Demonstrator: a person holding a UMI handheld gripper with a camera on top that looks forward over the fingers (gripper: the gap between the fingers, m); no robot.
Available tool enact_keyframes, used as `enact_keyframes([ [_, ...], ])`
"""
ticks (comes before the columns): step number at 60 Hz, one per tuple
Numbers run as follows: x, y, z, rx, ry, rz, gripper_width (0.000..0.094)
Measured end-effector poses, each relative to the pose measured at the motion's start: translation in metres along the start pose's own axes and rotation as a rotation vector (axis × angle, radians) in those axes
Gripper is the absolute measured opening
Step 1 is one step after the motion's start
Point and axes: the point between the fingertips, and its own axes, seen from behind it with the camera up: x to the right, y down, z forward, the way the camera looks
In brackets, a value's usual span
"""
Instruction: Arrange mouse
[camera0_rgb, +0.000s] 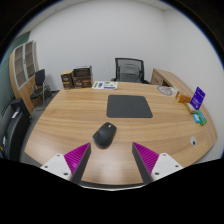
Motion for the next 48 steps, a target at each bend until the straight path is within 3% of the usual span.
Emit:
enact_keyframes([
  [48,-0.038,0.014,0.169,-0.035,0.044,-0.010,0.0868],
])
